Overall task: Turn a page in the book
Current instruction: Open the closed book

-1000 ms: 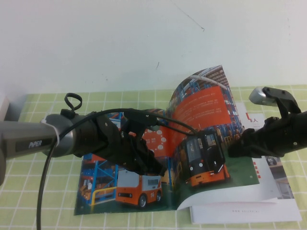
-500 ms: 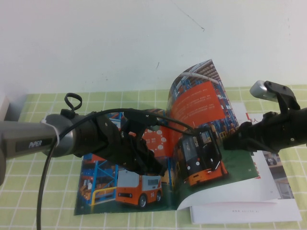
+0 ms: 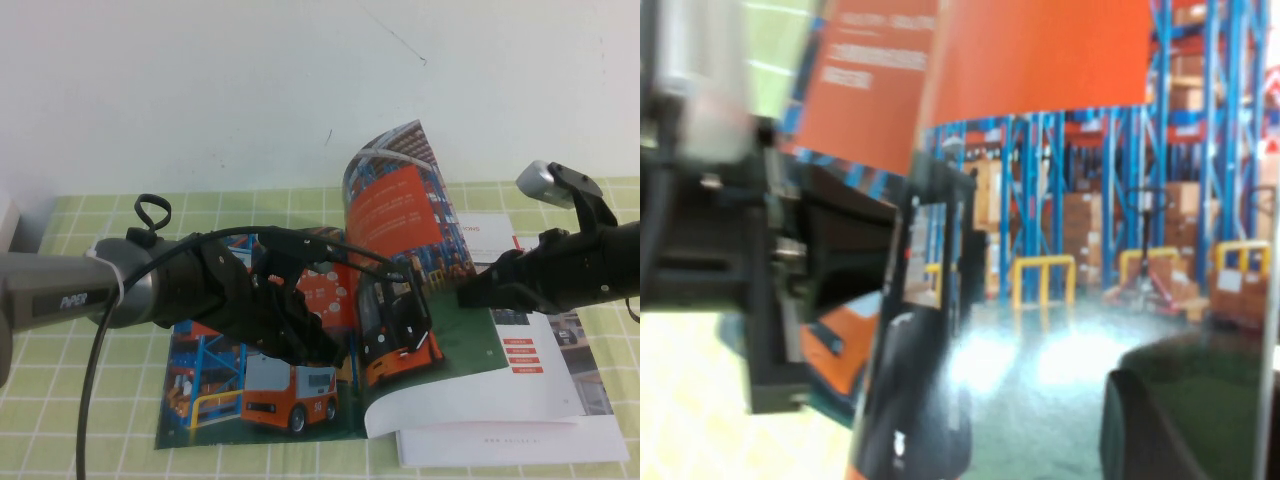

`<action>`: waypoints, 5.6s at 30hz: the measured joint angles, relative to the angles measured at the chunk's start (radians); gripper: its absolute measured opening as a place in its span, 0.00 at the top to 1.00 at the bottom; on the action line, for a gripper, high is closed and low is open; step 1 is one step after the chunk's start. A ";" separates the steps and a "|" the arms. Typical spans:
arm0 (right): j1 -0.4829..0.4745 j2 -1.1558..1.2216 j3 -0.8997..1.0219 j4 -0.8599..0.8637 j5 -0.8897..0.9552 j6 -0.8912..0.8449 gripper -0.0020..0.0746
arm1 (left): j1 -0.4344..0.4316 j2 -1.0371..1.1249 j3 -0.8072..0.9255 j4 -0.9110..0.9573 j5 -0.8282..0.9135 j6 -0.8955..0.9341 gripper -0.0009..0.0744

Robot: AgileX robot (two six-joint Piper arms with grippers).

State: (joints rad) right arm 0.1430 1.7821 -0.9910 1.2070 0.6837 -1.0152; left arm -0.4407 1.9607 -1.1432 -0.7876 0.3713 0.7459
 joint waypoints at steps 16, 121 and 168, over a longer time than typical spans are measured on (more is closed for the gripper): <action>0.000 0.000 0.000 0.158 0.092 -0.167 0.92 | 0.000 -0.002 0.000 0.018 -0.010 0.008 0.99; 0.000 0.000 -0.004 0.236 0.174 -0.299 0.97 | -0.581 0.031 0.132 -0.221 -0.914 1.191 0.99; -0.028 0.219 -0.004 0.295 0.021 -0.514 0.93 | -0.581 0.031 0.132 -0.292 -1.079 1.206 0.99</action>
State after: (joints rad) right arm 0.1150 2.0012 -0.9950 1.5019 0.7048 -1.5297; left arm -1.0219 1.9921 -1.0116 -1.0796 -0.7073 1.9519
